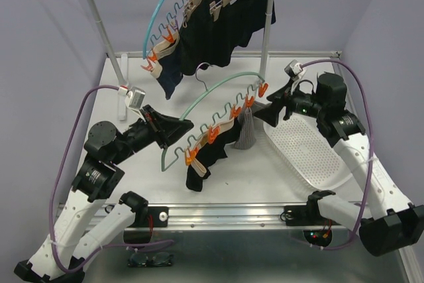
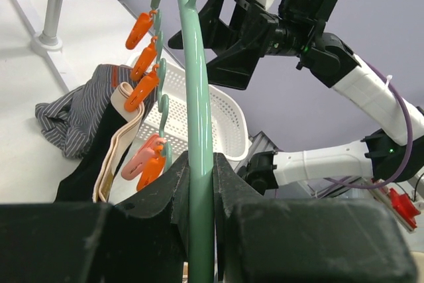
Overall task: Remove the underwear clipped to the hanger
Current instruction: Remove the underwear from the hanger.
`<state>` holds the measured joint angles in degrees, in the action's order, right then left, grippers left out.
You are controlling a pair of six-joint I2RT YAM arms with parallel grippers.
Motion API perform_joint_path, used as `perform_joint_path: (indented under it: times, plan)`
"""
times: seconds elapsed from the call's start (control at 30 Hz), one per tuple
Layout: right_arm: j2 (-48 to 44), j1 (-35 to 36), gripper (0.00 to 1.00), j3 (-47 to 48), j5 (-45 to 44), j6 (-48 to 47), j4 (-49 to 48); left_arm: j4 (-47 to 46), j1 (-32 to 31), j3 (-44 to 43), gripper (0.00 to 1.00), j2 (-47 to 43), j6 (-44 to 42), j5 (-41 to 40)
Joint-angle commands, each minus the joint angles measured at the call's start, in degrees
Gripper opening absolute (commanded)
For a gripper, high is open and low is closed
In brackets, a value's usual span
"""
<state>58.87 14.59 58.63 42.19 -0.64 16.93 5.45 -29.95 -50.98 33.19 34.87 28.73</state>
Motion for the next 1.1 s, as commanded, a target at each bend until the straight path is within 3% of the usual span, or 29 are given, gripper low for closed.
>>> perform_joint_path:
  times: [0.0, 0.2, 0.63, 1.07]
  plan:
    - [1.86, -0.18, 1.00, 6.84, 5.62, 7.14, 0.21, -10.02, -0.28, -0.70, 0.00, -0.67, 3.09, -0.95]
    - [6.34, 0.35, 0.98, 10.71, 2.64, 12.33, -0.49, -13.09, -0.28, 2.19, 0.00, -0.84, 7.92, -3.41]
    - [9.07, 4.57, 0.93, 11.60, -6.24, 11.19, -0.49, -17.32, -0.28, 4.75, 0.00, -1.55, 13.82, -6.32]
    - [14.34, 9.84, 0.82, 15.54, -17.40, 7.85, -0.49, -18.72, -0.28, 5.72, 0.00, -1.37, 15.66, -6.49]
